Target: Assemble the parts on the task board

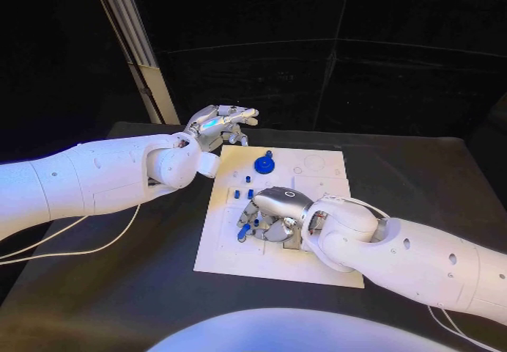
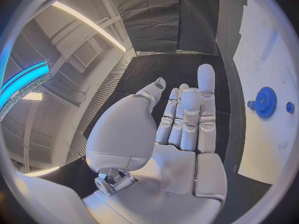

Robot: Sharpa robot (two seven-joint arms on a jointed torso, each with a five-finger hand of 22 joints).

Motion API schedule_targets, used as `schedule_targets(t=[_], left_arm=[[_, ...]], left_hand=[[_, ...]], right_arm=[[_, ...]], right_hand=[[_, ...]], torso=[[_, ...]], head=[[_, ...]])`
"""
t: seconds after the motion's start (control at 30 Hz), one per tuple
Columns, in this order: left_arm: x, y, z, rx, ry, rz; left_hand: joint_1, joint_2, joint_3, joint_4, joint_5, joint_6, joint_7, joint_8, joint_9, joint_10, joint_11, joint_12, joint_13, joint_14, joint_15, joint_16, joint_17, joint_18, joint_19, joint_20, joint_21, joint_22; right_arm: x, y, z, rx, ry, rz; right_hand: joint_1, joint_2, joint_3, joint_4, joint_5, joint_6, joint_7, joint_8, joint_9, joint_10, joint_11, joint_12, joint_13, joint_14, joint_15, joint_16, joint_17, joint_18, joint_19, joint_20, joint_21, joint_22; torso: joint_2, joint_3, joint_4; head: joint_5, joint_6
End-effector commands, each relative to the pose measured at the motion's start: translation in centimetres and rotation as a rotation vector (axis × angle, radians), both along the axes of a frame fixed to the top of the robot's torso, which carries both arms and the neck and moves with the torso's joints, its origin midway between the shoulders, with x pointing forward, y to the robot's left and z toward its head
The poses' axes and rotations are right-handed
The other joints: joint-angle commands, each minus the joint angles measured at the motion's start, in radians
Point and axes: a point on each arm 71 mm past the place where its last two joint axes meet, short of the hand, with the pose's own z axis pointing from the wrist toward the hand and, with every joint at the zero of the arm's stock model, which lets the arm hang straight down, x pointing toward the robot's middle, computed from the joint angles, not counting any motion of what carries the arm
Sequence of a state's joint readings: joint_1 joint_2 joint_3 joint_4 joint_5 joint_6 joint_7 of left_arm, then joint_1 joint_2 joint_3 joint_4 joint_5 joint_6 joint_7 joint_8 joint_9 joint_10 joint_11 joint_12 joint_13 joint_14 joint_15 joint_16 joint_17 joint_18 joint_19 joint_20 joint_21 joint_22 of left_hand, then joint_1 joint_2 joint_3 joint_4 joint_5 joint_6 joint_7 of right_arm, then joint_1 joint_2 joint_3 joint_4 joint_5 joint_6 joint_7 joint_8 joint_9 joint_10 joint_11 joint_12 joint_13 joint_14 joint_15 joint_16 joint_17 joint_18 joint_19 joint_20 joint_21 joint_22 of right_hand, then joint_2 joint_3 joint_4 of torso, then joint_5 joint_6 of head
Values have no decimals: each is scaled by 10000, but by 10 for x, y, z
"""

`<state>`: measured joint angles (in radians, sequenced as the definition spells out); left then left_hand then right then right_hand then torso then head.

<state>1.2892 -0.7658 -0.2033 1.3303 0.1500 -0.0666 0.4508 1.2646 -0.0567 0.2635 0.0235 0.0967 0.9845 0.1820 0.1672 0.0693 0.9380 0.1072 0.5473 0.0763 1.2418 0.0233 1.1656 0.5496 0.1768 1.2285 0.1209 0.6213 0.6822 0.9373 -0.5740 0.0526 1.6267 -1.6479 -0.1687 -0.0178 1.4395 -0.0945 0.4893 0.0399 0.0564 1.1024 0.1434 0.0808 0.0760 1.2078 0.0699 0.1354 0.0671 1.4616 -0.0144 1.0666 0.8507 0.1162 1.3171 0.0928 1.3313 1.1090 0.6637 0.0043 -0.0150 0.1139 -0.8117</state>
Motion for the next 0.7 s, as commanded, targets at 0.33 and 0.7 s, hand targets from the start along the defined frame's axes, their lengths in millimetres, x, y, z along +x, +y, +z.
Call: schedule_targets(t=[0.33,0.7], left_arm=[[0,-1,1,-106,-37,-110],[1,-1,1,-98,-26,-109]], left_hand=[[55,39,-59,23,-62,-74,-29,51,-11,-100,2,53,-15,-82,-1,20,-12,61,72,16,-64,-12],[90,61,-91,29,-65,-84,-27,66,-11,-115,3,75,-17,-92,0,21,-41,61,81,16,-81,-28]], right_arm=[[1,3,-4,-918,-371,-142],[-3,9,-3,-1264,-721,21]], right_hand=[[51,-13,59,-13,51,-11,71,33,13,15,59,-42,-9,106,42,16,-16,-195,2,23,32,0],[21,-31,51,-16,45,-6,70,29,12,27,60,-53,-6,97,46,9,-34,-193,-8,29,30,-8]], torso=[[2,1,-1],[8,0,-3]], head=[[-9,-22],[-15,-45]])
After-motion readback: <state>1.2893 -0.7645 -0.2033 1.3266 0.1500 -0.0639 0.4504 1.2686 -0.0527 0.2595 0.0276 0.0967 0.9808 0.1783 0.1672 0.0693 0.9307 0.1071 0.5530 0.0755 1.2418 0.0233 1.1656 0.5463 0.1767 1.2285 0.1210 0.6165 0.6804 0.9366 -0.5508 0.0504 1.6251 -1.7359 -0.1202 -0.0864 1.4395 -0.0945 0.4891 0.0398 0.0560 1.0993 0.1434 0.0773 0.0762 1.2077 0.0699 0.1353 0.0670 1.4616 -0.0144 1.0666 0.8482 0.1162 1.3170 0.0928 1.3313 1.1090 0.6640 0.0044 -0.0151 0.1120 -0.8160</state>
